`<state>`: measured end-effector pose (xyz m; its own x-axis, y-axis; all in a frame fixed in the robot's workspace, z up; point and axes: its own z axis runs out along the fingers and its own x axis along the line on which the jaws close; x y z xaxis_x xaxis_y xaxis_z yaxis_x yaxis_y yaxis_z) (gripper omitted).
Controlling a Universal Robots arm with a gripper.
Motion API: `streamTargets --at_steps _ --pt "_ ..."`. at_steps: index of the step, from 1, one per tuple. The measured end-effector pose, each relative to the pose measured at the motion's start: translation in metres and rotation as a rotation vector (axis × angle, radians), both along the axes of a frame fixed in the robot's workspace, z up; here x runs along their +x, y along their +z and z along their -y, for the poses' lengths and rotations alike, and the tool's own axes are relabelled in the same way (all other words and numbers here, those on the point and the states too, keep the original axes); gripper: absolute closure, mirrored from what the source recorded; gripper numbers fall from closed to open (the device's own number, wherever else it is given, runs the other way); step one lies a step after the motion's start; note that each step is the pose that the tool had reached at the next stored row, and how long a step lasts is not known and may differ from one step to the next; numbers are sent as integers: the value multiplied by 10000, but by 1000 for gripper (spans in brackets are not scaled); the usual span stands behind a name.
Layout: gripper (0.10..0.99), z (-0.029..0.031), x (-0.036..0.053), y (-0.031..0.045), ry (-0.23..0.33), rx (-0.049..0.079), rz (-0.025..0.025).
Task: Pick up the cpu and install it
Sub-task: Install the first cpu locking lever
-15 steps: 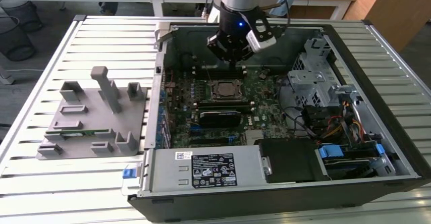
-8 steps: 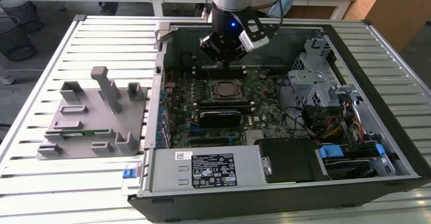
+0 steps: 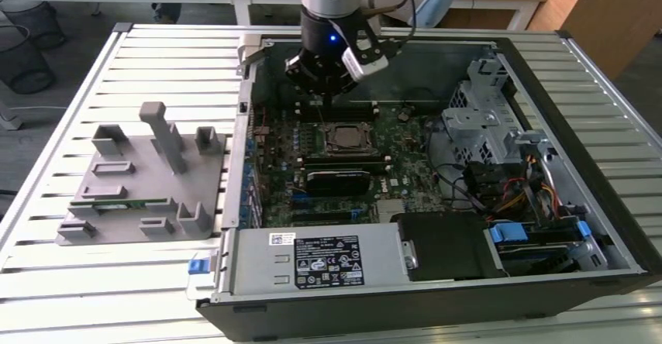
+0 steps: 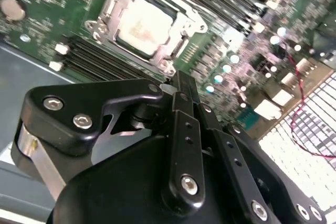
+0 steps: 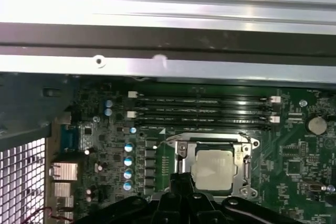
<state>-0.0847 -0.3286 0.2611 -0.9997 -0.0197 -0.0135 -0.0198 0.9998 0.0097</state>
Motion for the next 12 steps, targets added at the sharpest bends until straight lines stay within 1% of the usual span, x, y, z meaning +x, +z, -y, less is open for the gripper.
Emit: streamTargets --at_steps 7,10,12 --pt "980 0 -177 -11 2 0 -1" --pt "980 -3 -235 -15 0 1 0" --pt "980 -17 -262 -17 1 0 -1"
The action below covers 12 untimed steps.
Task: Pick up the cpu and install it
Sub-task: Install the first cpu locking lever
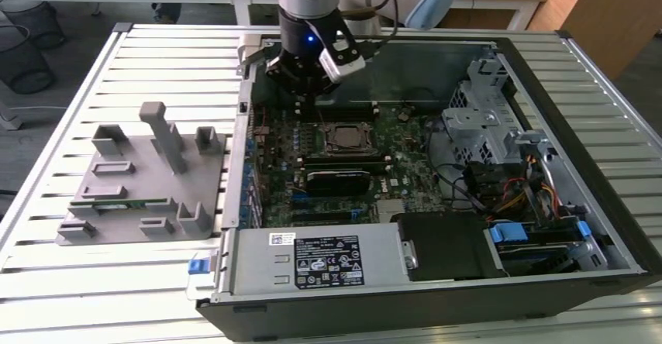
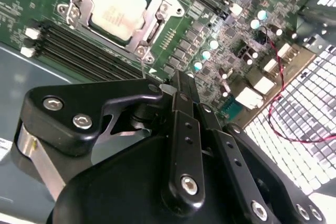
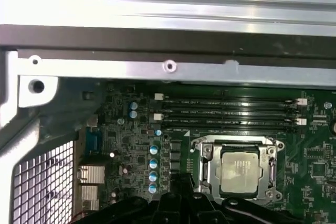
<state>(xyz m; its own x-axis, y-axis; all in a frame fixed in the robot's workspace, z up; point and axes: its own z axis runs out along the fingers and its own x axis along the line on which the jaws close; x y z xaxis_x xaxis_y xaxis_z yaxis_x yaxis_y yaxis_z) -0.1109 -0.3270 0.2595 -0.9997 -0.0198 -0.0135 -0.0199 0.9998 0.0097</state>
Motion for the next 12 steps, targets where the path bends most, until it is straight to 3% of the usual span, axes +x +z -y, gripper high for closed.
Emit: streamTargets --at_steps 12 --pt "980 -215 -28 -20 -1 0 1"
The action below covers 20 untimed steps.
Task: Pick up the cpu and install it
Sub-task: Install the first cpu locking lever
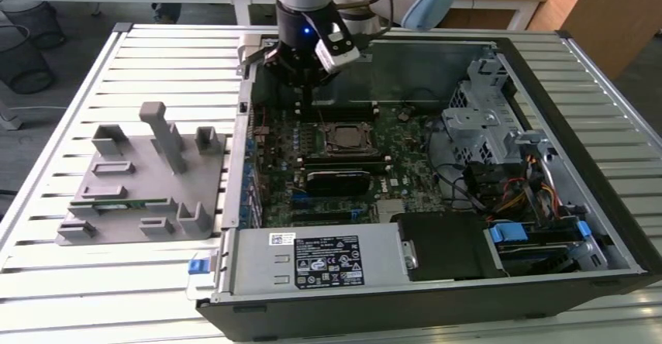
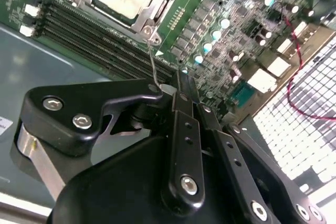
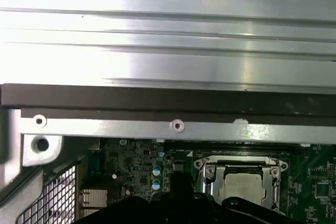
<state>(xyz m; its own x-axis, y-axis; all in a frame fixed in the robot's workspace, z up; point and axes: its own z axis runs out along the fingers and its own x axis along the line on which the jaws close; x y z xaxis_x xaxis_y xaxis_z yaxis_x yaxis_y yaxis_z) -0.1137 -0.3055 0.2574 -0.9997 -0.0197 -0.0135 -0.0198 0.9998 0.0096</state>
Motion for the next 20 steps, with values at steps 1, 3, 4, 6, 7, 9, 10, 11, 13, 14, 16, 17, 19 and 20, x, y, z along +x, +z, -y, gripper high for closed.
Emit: streamTargets --at_steps 1,3,4,6,7,9,10,11,13,14,16,17,19,20 --pt "980 -5 7 0 2 0 0" --pt "980 -9 28 -1 2 1 1" --pt "980 -11 43 0 1 0 0" --pt "980 -14 82 0 0 0 0" --pt "980 -16 105 0 0 0 0" --pt "980 -20 160 0 2 0 -1" --pt "980 -22 192 0 2 0 0" --pt "980 -24 226 -1 0 1 0" --pt "980 -27 306 -2 2 0 0" --pt "980 -28 343 -3 0 1 0" --pt "980 -28 384 -6 2 33 0" --pt "980 -27 388 -9 2 150 -2" --pt "980 -14 389 -13 1 334 0" --pt "980 -3 389 -15 2 356 0"
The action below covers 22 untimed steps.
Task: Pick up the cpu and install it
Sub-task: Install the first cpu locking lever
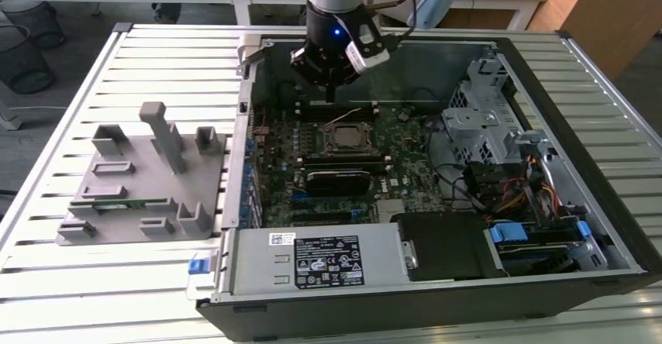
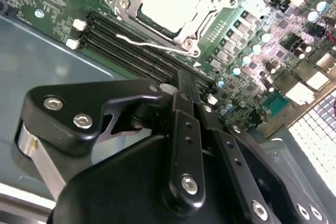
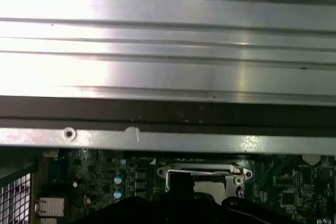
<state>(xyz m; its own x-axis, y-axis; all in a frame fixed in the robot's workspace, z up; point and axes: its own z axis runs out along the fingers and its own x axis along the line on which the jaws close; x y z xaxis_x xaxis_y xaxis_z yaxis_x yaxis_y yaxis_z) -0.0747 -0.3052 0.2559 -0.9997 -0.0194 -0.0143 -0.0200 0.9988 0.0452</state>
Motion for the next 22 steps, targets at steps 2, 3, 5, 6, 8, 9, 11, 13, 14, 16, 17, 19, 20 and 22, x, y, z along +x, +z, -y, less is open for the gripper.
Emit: streamTargets --at_steps 2,3,5,6,8,9,11,13,14,16,17,19,20,22 --pt "980 12 0 -6 -1 6 1" --pt "980 15 3 -10 -1 8 1" --pt "980 19 19 -25 -1 7 2" --pt "980 19 34 -34 -1 8 3" --pt "980 19 70 -53 0 7 2" --pt "980 19 94 -62 0 7 2" --pt "980 19 132 -82 -1 10 3" --pt "980 19 160 -106 0 9 2" --pt "980 19 169 -118 0 8 3" --pt "980 19 185 -144 0 8 2" --pt "980 19 192 -157 2 8 2" --pt "980 19 209 -181 12 9 3" --pt "980 17 218 -190 19 8 3" --pt "980 10 233 -204 43 8 2"
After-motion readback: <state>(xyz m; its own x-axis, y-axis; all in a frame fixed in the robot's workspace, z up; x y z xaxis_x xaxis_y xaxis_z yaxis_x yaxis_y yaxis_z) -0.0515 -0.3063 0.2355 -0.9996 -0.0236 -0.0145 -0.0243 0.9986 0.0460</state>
